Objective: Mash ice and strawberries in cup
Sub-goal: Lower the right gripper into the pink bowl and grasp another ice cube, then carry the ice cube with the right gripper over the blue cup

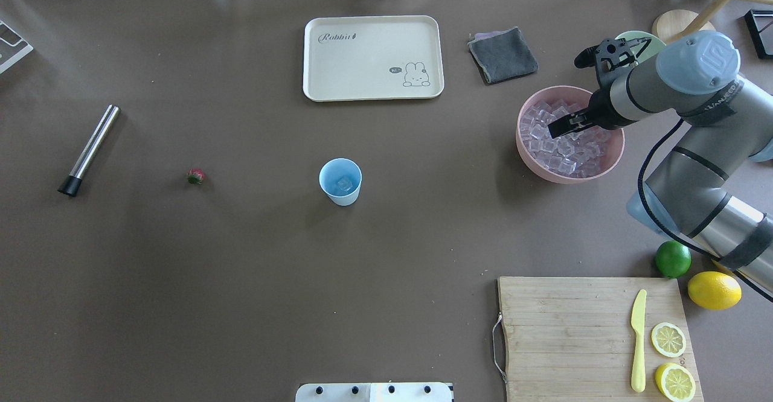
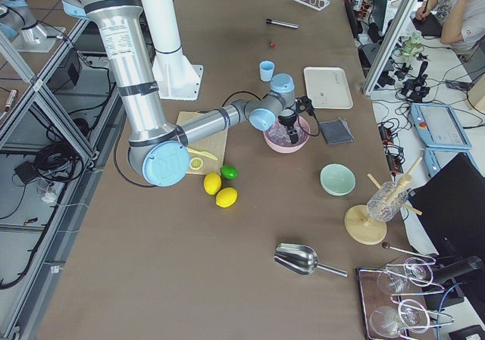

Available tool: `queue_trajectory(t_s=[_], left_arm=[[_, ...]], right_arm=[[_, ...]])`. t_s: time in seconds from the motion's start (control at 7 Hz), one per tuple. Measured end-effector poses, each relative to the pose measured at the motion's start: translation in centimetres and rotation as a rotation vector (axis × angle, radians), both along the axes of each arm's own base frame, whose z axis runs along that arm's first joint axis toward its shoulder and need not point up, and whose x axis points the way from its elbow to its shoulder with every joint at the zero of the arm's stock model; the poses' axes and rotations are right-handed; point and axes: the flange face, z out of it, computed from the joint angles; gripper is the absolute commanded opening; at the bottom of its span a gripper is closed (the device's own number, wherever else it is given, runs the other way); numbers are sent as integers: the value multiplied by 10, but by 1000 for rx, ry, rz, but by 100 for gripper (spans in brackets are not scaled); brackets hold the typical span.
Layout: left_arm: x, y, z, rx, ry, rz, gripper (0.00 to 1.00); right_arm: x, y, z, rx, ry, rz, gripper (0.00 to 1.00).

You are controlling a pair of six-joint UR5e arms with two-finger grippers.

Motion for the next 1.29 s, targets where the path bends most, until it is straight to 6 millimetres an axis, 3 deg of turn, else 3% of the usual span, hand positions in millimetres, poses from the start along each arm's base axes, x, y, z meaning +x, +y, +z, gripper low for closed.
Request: queue_trajectory(t_s=[0.43,0.86,1.29], left_arm=[[0,1,1,-1,0,0,98],[-1,3,5,-9,-2,0,98],[-1,4,7,-10,-2,0,98]], right_arm=[[2,5,5,-1,7,1,97],[-4,8,6,14,25,16,63],[-5,9,3,22,26,20,42]])
